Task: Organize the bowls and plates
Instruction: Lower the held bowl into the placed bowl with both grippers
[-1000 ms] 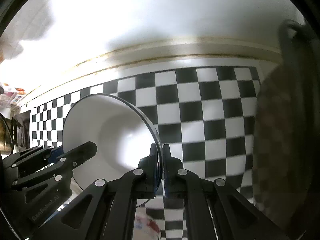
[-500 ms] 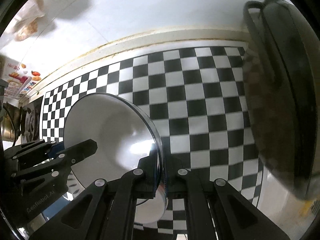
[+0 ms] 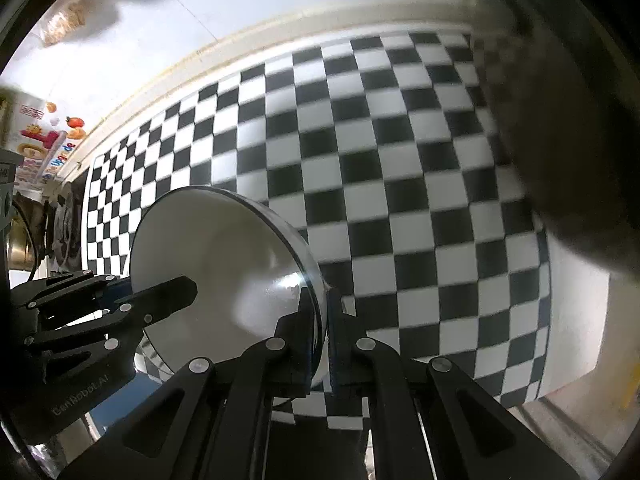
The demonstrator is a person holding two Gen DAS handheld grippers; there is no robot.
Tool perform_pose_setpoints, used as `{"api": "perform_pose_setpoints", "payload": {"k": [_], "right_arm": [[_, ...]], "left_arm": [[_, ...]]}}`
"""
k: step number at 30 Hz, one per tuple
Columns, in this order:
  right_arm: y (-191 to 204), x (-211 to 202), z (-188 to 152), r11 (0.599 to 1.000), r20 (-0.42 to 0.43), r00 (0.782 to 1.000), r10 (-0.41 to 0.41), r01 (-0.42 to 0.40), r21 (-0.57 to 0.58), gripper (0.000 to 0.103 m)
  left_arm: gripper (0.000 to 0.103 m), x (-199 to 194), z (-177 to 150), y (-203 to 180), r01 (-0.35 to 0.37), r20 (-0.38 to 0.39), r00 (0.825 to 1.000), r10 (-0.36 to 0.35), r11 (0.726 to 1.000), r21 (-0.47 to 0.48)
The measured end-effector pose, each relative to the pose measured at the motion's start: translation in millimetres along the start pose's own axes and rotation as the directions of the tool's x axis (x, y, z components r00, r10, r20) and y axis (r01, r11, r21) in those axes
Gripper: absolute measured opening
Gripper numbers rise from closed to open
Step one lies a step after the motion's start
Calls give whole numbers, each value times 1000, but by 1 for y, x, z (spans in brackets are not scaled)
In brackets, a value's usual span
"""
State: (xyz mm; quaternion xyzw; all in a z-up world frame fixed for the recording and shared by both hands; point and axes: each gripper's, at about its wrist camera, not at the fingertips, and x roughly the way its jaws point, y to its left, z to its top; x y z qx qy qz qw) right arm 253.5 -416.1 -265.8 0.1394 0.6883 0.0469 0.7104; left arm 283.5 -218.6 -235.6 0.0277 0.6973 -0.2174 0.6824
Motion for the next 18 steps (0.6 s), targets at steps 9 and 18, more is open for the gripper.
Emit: {"api": "perform_pose_setpoints", "payload": {"k": [9, 18], "right_arm": [[-5, 39, -20, 1000, -62, 998, 3, -1, 19, 7], [-6, 54, -28, 999, -96, 995, 10, -7, 37, 7]], "left_arm": [[14, 29, -12, 4, -29, -48, 998, 29, 1000, 4], [14, 42, -20, 5, -50, -64, 997, 51, 998, 25]]}}
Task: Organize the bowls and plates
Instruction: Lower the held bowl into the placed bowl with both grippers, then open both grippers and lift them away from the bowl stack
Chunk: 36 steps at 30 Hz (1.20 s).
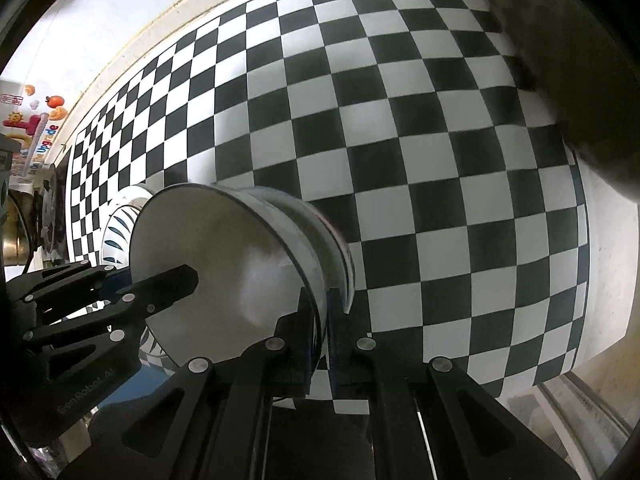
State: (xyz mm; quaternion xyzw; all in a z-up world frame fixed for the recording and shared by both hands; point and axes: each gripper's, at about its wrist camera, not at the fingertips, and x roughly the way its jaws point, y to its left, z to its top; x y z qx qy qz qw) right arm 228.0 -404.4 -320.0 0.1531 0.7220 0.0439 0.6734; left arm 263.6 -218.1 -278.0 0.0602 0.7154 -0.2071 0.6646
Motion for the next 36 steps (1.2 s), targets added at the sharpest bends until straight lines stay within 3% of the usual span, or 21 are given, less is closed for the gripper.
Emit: {"api": "perform_pose_setpoints", "payload": {"k": [36], "right_arm": [[0, -6, -8, 1000, -16, 1000, -20, 21, 22, 17]], "left_arm": [[14, 1, -8, 2, 2, 11, 1000, -1, 1000, -26]]}}
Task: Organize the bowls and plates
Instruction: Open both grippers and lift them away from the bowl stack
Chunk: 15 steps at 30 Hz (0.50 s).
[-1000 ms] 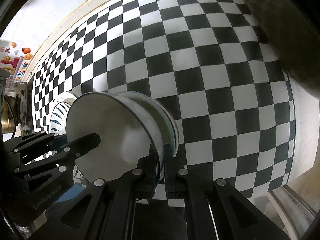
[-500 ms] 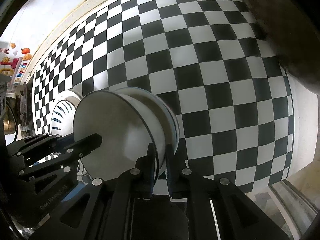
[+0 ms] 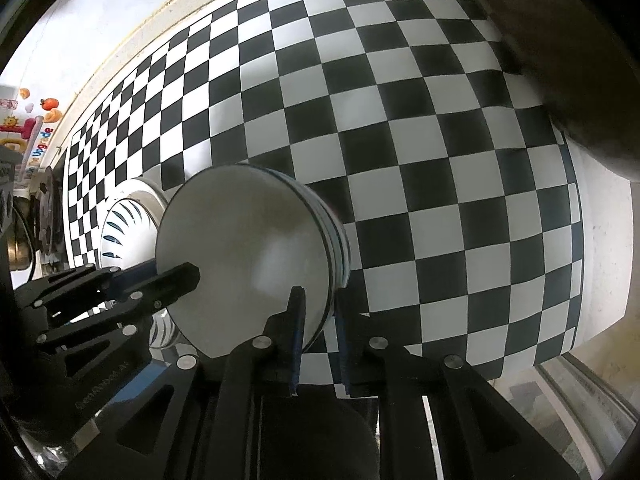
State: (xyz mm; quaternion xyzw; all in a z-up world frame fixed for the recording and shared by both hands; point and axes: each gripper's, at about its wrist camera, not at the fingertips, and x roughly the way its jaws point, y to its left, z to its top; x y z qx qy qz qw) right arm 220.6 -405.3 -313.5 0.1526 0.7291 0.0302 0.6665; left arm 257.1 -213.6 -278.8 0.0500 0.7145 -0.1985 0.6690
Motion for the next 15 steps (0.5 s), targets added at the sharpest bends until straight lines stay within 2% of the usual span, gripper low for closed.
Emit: {"api": "perform_pose_setpoints", "payload": {"k": [6, 10, 15], "right_arm": [[4, -7, -7, 1000, 28, 1000, -7, 7, -3, 17], [8, -26, -18, 1000, 75, 997, -13, 14, -13, 17], [19, -61, -39, 999, 144, 990, -10, 14, -31, 17]], "left_arm": [[14, -12, -8, -1, -30, 39, 999, 30, 999, 11], [14, -33, -20, -1, -45, 84, 996, 43, 999, 25], [15, -69, -36, -2, -31, 146, 989, 27, 999, 29]]}}
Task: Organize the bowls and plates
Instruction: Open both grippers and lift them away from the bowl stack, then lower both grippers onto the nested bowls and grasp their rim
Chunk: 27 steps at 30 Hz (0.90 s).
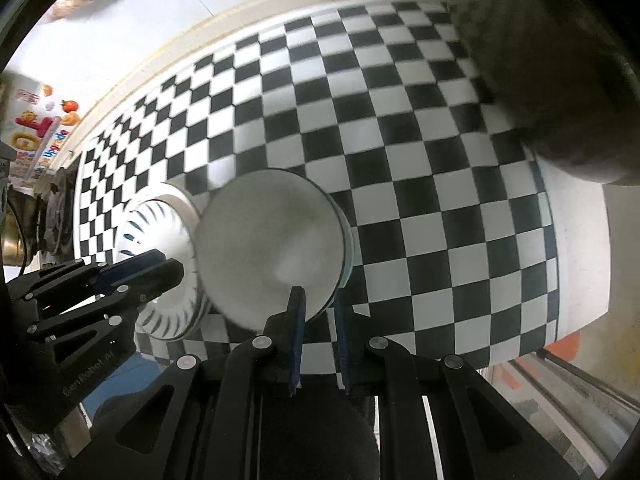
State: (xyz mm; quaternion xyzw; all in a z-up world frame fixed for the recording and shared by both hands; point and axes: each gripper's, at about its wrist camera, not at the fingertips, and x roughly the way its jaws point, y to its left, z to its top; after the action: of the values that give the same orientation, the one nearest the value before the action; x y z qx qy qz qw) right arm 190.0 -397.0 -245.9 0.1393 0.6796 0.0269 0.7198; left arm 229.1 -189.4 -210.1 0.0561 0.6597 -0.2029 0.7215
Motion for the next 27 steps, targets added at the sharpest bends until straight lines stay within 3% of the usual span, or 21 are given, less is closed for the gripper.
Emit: {"api": "perform_pose_setpoints", "payload": {"k": [10, 19, 21, 23, 25, 27], "right_arm": [[23, -65, -32, 999, 94, 995, 43, -40, -28, 17], [18, -84, -36, 998, 126, 990, 59, -57, -14, 17], [14, -82, -32, 997, 135, 988, 71, -71, -5, 27], [5, -76, -27, 996, 154, 985, 83, -86, 18, 69], [-5, -64, -19, 994, 154, 984, 91, -99, 46, 82], [-13, -46, -11, 993, 133, 987, 92, -100, 61, 82]], "left_arm": [[15, -57, -16, -8, 5, 80, 997, -8, 999, 39], [16, -62, -13, -8, 22, 92, 995, -24, 999, 28], [16, -50, -6, -4, 43, 66, 997, -45, 999, 24], [16, -30, 4, 3, 65, 31, 997, -65, 998, 0], [16, -4, 16, 15, 96, -21, 995, -98, 994, -55], [16, 19, 25, 28, 138, -66, 987, -147, 983, -124]]}}
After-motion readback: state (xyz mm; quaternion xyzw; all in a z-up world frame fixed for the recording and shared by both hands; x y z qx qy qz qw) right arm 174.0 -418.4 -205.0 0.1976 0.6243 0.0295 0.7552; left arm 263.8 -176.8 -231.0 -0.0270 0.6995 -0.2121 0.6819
